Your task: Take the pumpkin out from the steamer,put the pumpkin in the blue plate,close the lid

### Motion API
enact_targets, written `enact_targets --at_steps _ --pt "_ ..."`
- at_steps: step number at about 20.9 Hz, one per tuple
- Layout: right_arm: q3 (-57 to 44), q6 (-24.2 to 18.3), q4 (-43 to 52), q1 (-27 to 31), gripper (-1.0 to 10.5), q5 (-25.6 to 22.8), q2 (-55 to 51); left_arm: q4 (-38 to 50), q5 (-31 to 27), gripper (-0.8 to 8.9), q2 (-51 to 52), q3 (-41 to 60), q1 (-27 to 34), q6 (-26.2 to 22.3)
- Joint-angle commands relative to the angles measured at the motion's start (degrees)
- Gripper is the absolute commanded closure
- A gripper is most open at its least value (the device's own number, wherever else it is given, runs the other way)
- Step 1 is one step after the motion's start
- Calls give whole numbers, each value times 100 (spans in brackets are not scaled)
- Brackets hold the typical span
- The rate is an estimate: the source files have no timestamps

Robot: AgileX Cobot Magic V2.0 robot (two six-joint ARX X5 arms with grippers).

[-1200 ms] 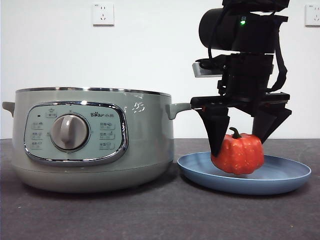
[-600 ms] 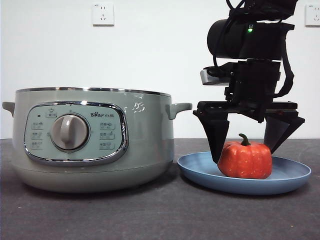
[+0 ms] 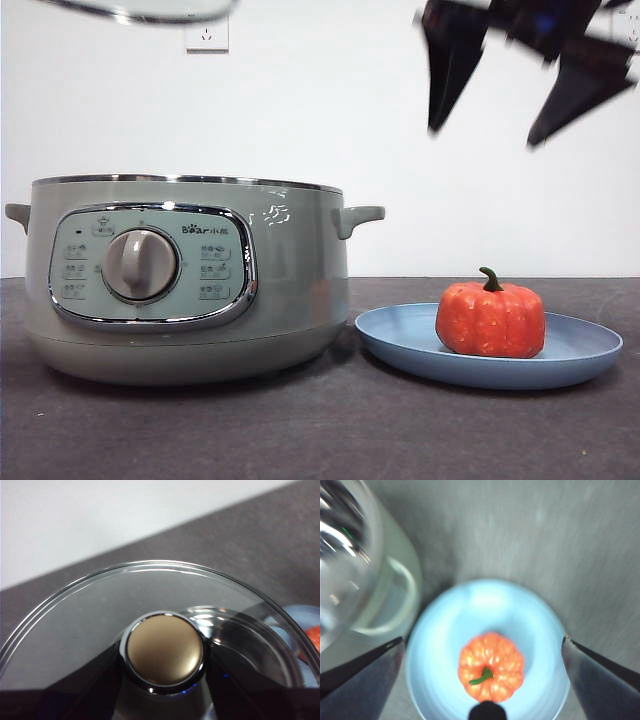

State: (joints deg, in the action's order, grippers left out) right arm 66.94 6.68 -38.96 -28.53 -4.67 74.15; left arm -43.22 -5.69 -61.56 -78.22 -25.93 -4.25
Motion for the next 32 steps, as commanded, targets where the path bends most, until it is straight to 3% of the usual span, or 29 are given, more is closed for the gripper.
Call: enact_targets --at_steps 1,6,13,21,27,32 --pt "-33 37 35 4 380 -17 -538 308 186 822 -188 55 -7 136" --pt "-33 37 35 4 382 -24 -1484 1064 295 822 -588 713 -173 321" --pt "-33 37 7 4 382 -39 -1987 1840 295 822 -1117 1163 -306 431" --pt "-33 37 -48 4 382 -46 -1993 1790 468 822 -1703 1165 -363 472" --pt "-33 33 -48 2 383 -446 -1993 1663 595 822 -1862 1187 -413 468" --pt "-33 35 -48 4 383 -446 -1993 1517 568 821 -1904 1187 -415 459"
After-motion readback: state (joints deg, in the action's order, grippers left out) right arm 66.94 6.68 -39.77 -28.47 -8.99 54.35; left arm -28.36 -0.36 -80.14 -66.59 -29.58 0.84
